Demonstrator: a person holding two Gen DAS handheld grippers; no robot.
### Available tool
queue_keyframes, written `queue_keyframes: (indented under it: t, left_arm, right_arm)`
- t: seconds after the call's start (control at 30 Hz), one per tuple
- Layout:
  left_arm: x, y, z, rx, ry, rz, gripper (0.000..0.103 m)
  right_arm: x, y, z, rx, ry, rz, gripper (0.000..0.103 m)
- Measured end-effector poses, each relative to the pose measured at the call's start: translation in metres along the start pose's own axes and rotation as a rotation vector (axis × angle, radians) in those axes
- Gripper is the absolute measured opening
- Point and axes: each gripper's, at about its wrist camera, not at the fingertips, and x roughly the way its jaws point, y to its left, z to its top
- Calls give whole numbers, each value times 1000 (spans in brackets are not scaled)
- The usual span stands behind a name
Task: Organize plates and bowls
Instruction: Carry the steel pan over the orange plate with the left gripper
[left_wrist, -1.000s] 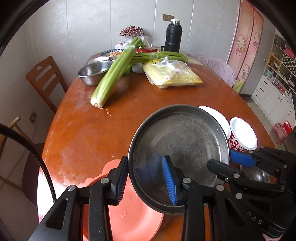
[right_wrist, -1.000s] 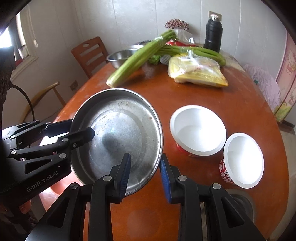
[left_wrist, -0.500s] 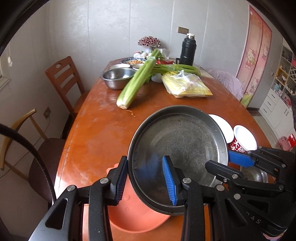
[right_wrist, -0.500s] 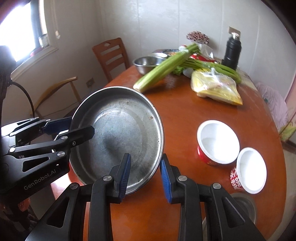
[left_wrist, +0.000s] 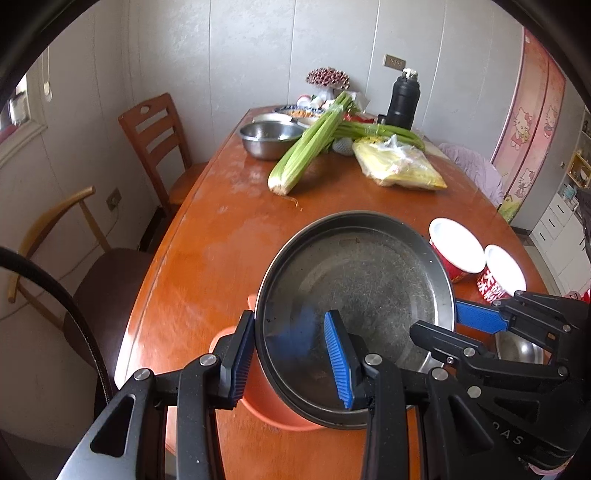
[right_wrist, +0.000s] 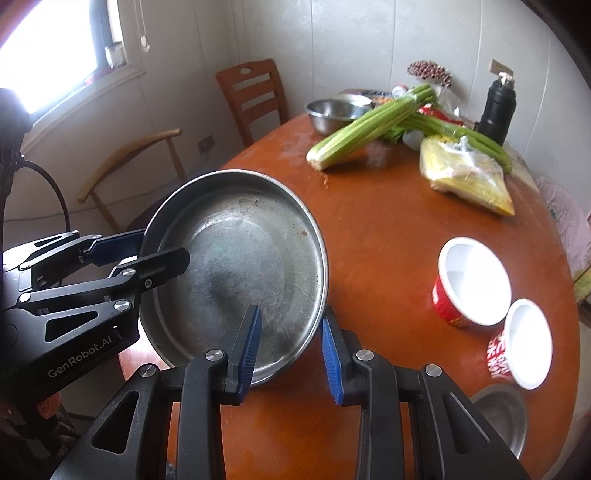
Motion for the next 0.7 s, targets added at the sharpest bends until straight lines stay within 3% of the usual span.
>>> queue_keyframes:
  t: [0.4, 0.7]
  left_arm:
    - [32, 14, -25, -49, 94, 9, 37]
    - [45, 18, -27, -53, 121, 16, 37]
  right_arm:
    - [33, 9, -11, -28, 86, 19, 34]
    - [52, 9, -10, -24, 129, 24, 34]
